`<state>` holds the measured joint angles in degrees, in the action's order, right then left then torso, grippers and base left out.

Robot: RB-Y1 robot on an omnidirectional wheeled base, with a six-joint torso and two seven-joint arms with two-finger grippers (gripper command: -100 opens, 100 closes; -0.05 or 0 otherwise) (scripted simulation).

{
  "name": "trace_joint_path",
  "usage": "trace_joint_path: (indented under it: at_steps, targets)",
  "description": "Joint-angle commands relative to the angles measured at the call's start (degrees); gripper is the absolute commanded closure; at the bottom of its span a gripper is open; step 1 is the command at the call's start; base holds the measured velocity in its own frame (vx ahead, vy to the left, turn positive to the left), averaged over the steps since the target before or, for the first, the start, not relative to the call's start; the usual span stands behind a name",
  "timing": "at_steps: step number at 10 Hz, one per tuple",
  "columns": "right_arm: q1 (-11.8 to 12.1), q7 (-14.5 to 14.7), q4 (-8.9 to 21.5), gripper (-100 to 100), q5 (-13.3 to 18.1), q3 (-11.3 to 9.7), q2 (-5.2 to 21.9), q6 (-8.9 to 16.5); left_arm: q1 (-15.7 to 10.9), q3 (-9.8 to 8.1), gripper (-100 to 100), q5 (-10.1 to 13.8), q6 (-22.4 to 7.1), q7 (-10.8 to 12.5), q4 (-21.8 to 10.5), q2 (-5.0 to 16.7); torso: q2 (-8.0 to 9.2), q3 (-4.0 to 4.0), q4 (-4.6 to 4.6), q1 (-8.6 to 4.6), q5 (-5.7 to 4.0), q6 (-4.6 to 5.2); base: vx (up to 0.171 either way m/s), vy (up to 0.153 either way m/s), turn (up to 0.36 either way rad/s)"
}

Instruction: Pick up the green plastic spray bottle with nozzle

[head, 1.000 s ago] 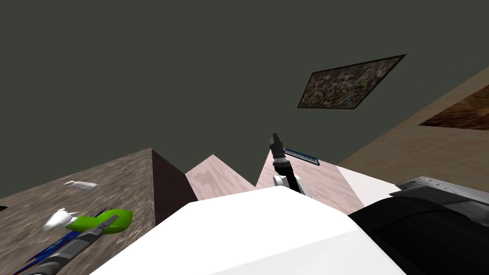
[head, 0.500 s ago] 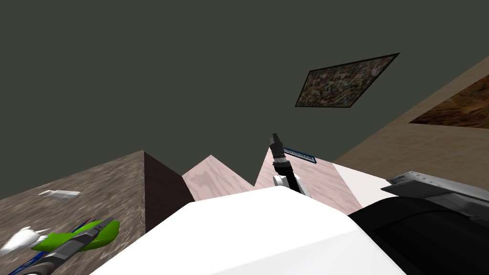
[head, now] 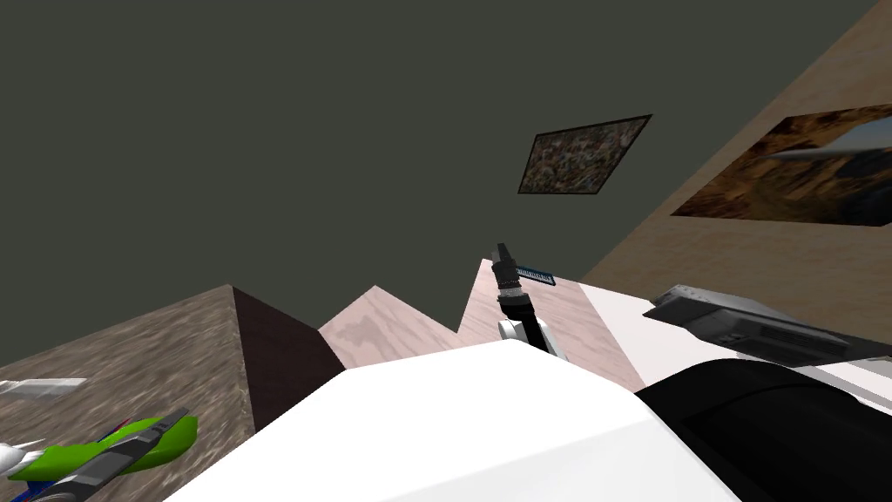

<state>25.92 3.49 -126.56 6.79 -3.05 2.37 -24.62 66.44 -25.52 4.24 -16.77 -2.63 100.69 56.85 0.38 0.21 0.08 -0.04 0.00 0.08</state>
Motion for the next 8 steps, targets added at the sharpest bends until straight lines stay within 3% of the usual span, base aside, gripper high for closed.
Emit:
trace_joint_path:
  at_steps: [1, 2, 3, 5, 8]
  targets:
    - [0.00, 0.00, 0.00, 0, 0.00, 0.00, 0.00, 0.00, -0.82, 0.49, -100, 0.89, 0.27, 0.09, -2.86, 0.57, 0.00, 0.00, 0.00, 0.00, 0.00, 0.00, -0.096, -0.041, -0.221]
    - [0.01, 0.00, 0.00, 0, 0.00, 0.01, 0.00, 0.00, -0.82, 0.49, -100, 0.89, 0.27, 0.09, -3.55, 0.57, 0.02, 0.02, 0.01, -0.02, -0.01, -0.08, -0.050, -0.020, 0.015]
    - [0.02, 0.00, 0.00, 0, 0.00, 0.01, 0.00, 0.00, -2.56, 1.51, -100, 2.84, 0.73, 0.25, -5.30, 1.89, -0.07, -0.02, 0.00, 0.03, 0.00, -0.13, -0.096, -0.049, -0.251]
    - [0.01, 0.00, 0.00, 0, 0.00, 0.01, 0.00, 0.00, -2.56, 1.51, -100, 2.84, 0.73, 0.25, -7.97, 1.89, 0.03, 0.03, 0.02, -0.01, -0.01, -0.09, -0.077, -0.027, -0.095]
    - [0.01, 0.00, 0.00, 0, 0.00, 0.01, 0.00, 0.00, -6.04, 3.57, -100, 6.73, 1.64, 0.58, -14.13, 4.54, 0.04, 0.03, 0.02, -0.02, -0.01, -0.09, -0.108, -0.051, -0.255]
